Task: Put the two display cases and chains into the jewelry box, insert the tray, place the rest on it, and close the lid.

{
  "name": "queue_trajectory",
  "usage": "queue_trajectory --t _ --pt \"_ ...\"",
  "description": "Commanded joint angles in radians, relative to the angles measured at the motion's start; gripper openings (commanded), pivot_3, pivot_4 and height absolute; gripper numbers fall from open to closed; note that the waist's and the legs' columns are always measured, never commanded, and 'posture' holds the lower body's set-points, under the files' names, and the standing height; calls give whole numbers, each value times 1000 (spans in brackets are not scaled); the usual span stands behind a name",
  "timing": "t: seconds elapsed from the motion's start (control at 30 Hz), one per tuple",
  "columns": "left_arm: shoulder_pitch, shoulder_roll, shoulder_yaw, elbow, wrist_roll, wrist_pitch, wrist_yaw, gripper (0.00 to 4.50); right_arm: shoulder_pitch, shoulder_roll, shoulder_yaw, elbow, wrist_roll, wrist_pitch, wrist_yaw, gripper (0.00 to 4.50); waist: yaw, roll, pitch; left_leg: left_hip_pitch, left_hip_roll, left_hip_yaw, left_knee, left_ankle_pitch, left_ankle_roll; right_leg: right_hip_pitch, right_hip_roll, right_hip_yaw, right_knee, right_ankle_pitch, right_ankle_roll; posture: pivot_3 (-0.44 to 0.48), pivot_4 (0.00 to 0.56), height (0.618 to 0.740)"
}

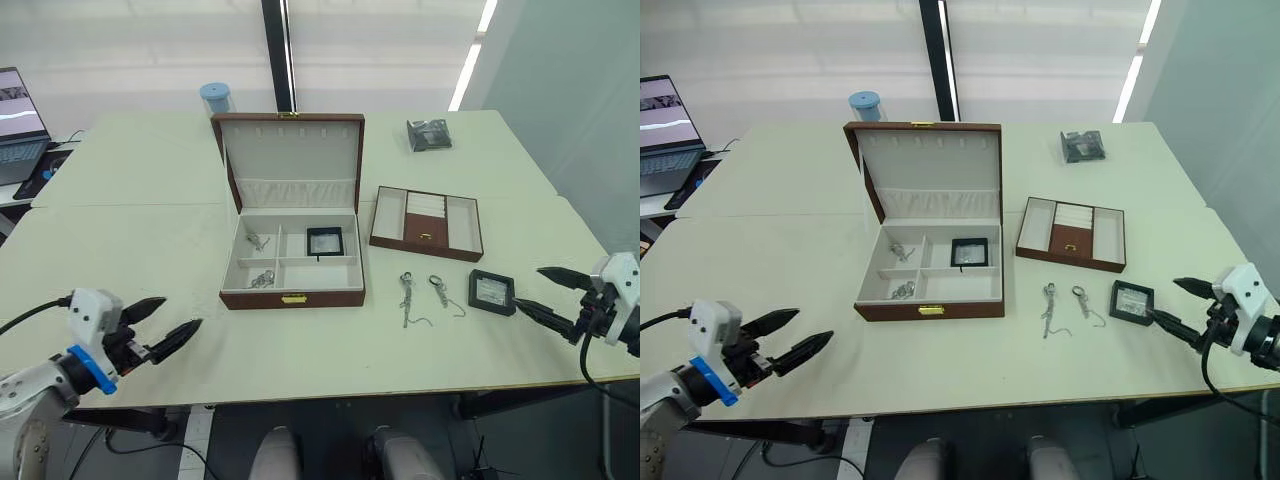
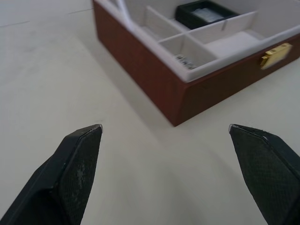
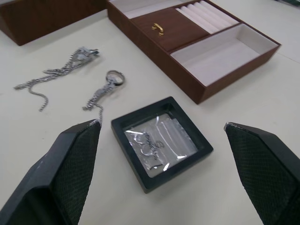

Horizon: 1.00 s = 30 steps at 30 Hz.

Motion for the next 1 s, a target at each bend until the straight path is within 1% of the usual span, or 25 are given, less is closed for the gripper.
queue_trajectory --t 0.03,0.1,0.2,0.27,0.4,0.5,0.57,0.77,1.0 --pt "-3 0 -48 -92 16 -74 -36 4483 -41 -45 25 -36 8 37 44 4500 0 0 0 0 0 0 0 0 0 0 0 0 0 0 0 0 150 740" --pt "15 -8 -101 -146 33 -129 -68 4483 -76 -94 77 -55 -12 79 78 4500 -2 0 0 0 0 0 0 0 0 0 0 0 0 0 0 0 150 740" --pt "22 -18 -145 -186 30 -166 -92 4483 -132 -139 146 -71 -25 125 118 4500 -2 1 0 1 0 1 0 0 0 0 0 2 0 0 0 0 150 740" --pt "28 -20 -182 -198 47 -207 -115 4483 -181 -144 180 -72 -13 155 137 4500 -3 1 0 1 0 1 0 0 0 0 1 1 0 0 0 0 150 740" --pt "19 -23 -262 -188 87 -287 -158 4483 -257 -158 285 -62 -64 180 176 4500 0 1 0 1 0 1 0 0 0 0 2 1 0 0 0 0 150 740" --pt "8 -26 -299 -188 91 -311 -168 4483 -279 -166 347 -41 -119 172 191 4500 0 1 0 1 0 1 0 0 0 0 2 1 -1 0 0 0 150 740" --pt "9 -23 -316 -190 94 -328 -176 4483 -283 -165 379 -7 -172 131 188 4500 0 1 0 0 0 1 0 0 0 0 2 1 -1 0 0 0 150 740" --pt "24 -31 -338 -185 106 -362 -164 4483 -295 -128 405 78 -245 53 166 4500 -1 1 1 1 0 1 0 0 0 0 2 1 -1 0 0 0 150 740" --pt "12 -51 -347 -183 86 -347 -132 4483 -315 -95 415 133 -277 25 175 4500 -2 2 1 1 0 0 0 0 0 0 3 1 -1 0 0 0 150 740"
